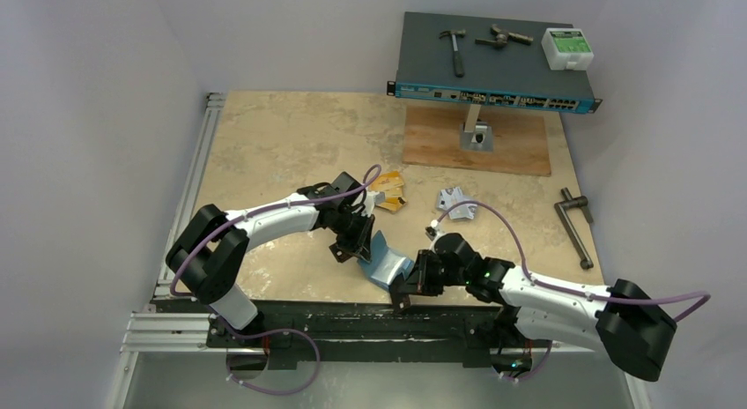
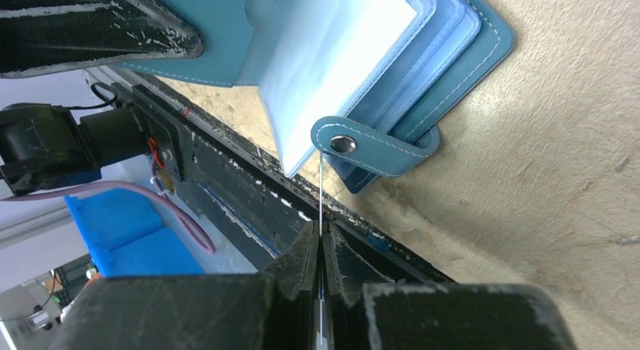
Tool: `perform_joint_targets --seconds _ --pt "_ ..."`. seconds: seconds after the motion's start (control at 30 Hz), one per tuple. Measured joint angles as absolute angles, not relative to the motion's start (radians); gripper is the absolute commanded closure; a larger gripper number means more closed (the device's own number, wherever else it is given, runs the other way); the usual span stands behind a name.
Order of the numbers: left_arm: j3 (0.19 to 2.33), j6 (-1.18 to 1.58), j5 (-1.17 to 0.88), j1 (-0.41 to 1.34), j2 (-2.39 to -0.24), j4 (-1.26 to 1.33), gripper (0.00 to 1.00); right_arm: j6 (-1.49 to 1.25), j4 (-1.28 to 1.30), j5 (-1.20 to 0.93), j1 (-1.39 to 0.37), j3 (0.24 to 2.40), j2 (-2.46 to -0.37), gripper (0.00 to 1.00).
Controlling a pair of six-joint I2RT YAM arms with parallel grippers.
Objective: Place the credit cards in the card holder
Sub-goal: Pick up the card holder from the center of the board.
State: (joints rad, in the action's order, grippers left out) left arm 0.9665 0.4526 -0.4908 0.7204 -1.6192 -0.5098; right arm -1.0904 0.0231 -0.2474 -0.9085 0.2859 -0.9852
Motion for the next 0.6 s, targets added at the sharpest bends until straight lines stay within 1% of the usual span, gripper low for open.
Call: perform_joint_targets --seconds 0.07,0.1,0.17,0.2,0.43,0.6 --pt "0.966 0.452 -0.491 0.72 -1.619 -0.51 0.87 -1.09 0.012 -0.242 -0.907 0.286 -0.996 1.0" --pt "0.966 0.453 -0.492 0.72 -1.619 -0.509 0.82 -1.09 0.008 -0.236 -0.905 0.288 -1.001 1.0" --pt "0.966 0.451 -0.496 0.72 -1.619 -0.509 0.65 -1.089 -0.004 -0.223 -0.902 0.295 -1.008 1.0" --pt "0.966 0.451 -0.5 0.72 -1.619 -0.508 0.61 -1.088 -0.014 -0.217 -0.902 0.302 -1.012 1.0" --pt "0.949 0.455 -0.537 0.72 -1.615 -0.489 0.47 -1.087 -0.109 -0.192 -0.9 0.342 -1.063 1.0" --pt "0.938 0.466 -0.569 0.707 -1.613 -0.477 0.42 -1.083 -0.164 -0.194 -0.9 0.348 -1.133 1.0"
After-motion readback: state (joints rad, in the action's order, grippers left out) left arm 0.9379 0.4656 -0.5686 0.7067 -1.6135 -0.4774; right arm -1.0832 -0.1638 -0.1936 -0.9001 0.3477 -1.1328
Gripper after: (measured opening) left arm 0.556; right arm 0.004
